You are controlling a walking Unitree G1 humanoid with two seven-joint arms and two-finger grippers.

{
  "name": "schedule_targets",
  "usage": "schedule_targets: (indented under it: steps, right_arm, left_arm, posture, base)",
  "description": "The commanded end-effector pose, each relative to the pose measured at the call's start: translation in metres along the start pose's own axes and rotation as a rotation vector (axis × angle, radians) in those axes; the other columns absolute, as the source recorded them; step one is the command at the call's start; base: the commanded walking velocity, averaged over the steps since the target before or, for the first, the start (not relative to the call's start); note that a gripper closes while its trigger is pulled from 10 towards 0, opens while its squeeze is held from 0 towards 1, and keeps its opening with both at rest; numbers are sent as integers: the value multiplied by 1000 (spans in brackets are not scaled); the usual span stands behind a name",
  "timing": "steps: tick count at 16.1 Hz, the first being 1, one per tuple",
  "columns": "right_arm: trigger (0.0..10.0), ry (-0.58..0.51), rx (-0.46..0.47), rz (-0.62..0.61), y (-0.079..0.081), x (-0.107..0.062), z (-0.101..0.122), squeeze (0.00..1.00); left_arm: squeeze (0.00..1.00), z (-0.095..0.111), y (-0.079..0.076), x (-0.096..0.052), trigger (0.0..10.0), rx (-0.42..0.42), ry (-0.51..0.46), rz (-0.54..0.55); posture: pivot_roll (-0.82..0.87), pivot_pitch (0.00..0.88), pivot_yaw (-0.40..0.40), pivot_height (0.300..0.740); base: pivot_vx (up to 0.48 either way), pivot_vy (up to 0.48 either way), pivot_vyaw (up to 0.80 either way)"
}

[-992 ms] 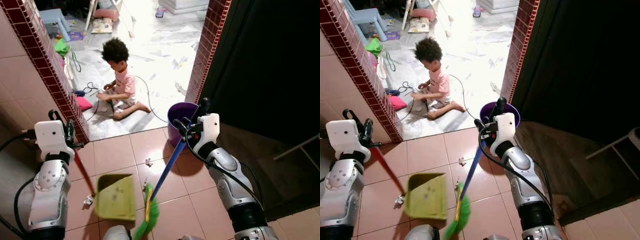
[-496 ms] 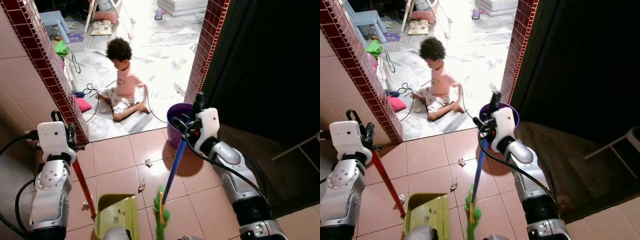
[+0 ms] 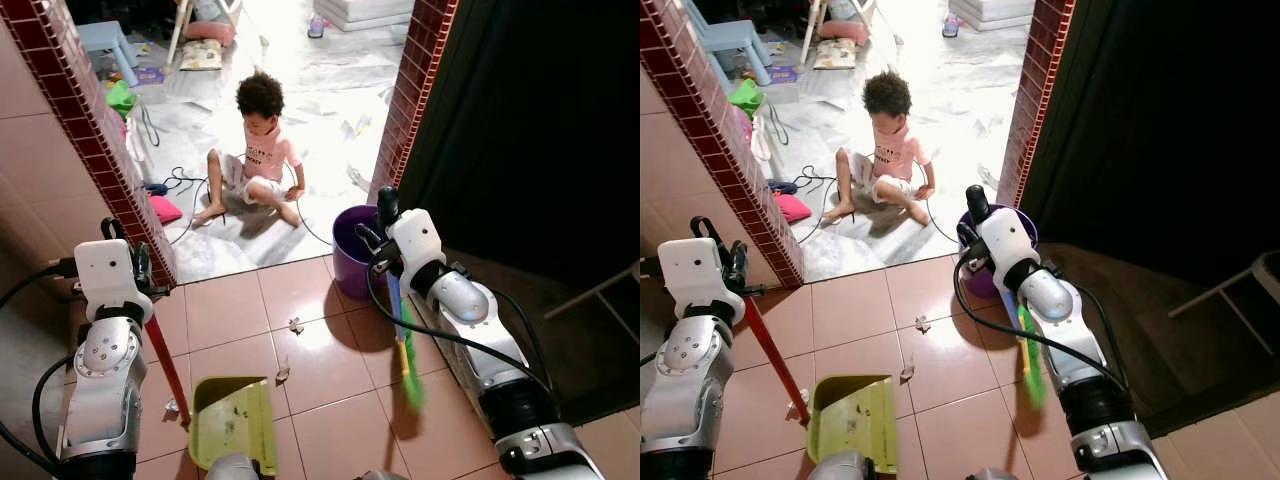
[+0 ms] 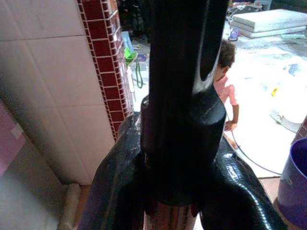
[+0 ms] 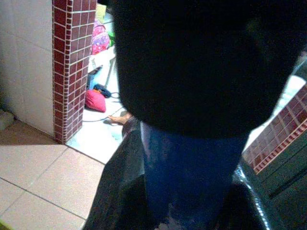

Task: Sweep floor

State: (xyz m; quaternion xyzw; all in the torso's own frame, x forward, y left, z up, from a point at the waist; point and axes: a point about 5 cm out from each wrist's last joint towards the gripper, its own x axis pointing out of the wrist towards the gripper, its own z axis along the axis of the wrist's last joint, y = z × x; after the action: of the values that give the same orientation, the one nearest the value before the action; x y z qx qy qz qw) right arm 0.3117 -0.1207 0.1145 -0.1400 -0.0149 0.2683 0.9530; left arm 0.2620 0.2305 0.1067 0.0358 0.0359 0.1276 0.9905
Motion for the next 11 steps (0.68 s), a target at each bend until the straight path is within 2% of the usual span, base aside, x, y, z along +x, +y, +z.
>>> schedule_targets:
  steps: [1, 5, 6, 7, 11]
  right_arm:
    - [10000, -41, 47, 4, 5, 0, 4, 0]
    - [9882, -20, 156, -73, 5, -6, -11, 0]
    - [7529, -18, 167, -73, 5, -7, -13, 0]
    - [0, -19, 180, -75, 5, -7, -13, 0]
    - [0, -26, 244, -80, 6, -8, -15, 0]
  left_arm:
    - [0, 15, -3, 3, 10000, -3, -72, -6]
    - [0, 10, -2, 0, 10000, -10, -41, 6]
    - [0, 8, -1, 0, 10000, -14, -35, 17]
    - [0, 8, -1, 0, 10000, -14, -32, 15]
    - [0, 5, -1, -1, 10000, -6, -17, 11]
  posture:
    - [-28, 0, -16, 740]
    - [-27, 0, -15, 740]
    - [-27, 0, -15, 740]
    - [-26, 0, -15, 740]
    - [-25, 0, -16, 740]
  base:
    - [0, 0, 0]
    - [0, 0, 0]
    - [0, 0, 0]
    - [0, 0, 0]
    - [0, 0, 0]
